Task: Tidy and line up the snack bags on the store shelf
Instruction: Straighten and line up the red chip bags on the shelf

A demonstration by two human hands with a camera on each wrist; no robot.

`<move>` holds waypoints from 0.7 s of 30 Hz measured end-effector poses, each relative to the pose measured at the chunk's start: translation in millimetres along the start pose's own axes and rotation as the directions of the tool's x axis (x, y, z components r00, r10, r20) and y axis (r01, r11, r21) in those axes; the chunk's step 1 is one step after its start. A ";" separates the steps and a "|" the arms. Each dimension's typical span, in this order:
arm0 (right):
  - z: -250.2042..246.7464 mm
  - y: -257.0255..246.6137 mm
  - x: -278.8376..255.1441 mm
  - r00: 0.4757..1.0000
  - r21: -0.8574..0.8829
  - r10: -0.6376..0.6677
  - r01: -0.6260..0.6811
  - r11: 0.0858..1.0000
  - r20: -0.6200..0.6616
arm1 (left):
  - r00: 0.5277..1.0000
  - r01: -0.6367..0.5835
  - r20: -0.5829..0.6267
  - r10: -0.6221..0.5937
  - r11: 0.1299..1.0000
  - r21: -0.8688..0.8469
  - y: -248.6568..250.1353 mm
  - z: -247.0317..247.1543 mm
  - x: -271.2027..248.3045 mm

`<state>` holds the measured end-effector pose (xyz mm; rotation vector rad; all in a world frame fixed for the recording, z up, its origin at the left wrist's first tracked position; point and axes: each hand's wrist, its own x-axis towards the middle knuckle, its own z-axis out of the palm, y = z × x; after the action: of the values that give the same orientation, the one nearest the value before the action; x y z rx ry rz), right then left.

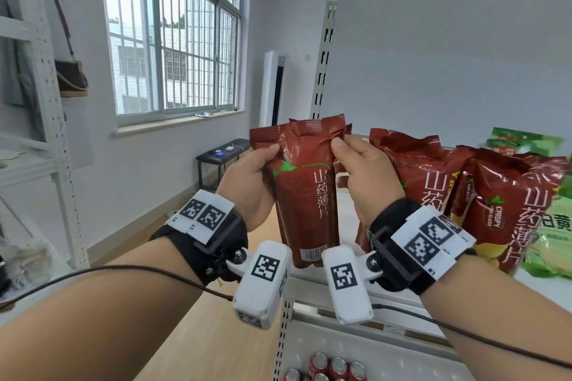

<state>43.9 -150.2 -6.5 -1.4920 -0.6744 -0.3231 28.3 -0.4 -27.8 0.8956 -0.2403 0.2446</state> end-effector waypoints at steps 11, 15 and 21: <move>1.2 2.2 -10.2 1.000 -0.261 0.004 -0.002 0.965 0.008 | 0.996 -0.048 -0.073 0.055 0.995 0.092 -2.1 7.9 4.0; -2.5 6.0 -12.2 0.996 -0.337 0.077 -0.056 0.940 0.048 | 0.997 -0.048 0.077 0.027 0.957 0.287 -1.0 1.3 -0.9; -6.5 11.0 -8.8 0.997 -0.329 0.069 -0.077 0.941 -0.037 | 0.990 -0.058 0.139 -0.012 0.870 0.490 -6.2 -3.6 -0.7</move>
<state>44.9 -157.4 -20.2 -1.8258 -0.5614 -0.4123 29.9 -1.4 -34.8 1.4236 -0.3242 0.2719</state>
